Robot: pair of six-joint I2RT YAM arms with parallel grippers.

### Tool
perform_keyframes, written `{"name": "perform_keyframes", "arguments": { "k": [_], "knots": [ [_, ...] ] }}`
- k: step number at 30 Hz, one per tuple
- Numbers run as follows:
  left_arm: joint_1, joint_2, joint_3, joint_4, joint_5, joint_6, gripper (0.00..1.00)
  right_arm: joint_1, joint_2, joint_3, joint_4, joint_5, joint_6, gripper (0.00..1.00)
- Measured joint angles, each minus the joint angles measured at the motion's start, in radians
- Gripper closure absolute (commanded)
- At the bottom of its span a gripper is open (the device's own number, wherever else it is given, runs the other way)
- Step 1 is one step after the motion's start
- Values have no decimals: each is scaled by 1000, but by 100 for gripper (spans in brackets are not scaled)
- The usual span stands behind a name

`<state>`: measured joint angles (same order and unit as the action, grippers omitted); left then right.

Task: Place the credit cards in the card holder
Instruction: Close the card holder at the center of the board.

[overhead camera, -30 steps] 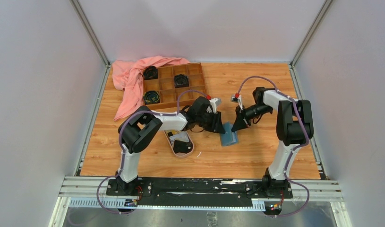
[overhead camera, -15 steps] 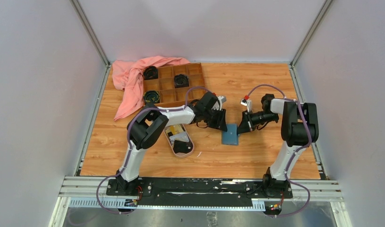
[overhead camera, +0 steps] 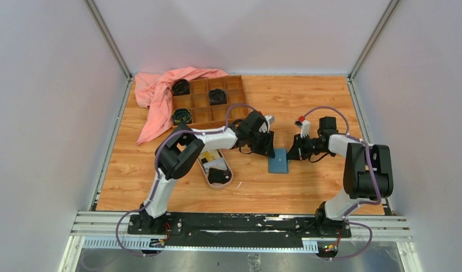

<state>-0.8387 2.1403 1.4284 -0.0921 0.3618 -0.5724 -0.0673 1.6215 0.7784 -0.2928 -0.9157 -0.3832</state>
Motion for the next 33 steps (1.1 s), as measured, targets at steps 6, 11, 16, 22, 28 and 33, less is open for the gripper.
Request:
{"name": "perform_keyframes", "arguments": {
  "k": [6, 11, 16, 22, 28, 33],
  "knots": [
    [-9, 2, -1, 11, -11, -19, 60, 0, -106, -95, 124, 62, 76, 100],
    [-10, 4, 0, 11, -15, -37, 62, 0, -163, -131, 181, 72, 89, 99],
    [-11, 5, 2, 10, -19, -49, 63, -4, -229, -196, 251, 28, 56, 100],
    [-14, 10, 16, -2, -18, -57, 64, -6, -302, -254, 293, -50, -48, 99],
    [-14, 24, 37, -10, -16, -70, 65, -35, -287, -254, 304, -92, -58, 99],
    [-14, 26, 38, -8, -13, -82, 65, -56, -280, -251, 266, -179, -146, 100]
  ]
}}
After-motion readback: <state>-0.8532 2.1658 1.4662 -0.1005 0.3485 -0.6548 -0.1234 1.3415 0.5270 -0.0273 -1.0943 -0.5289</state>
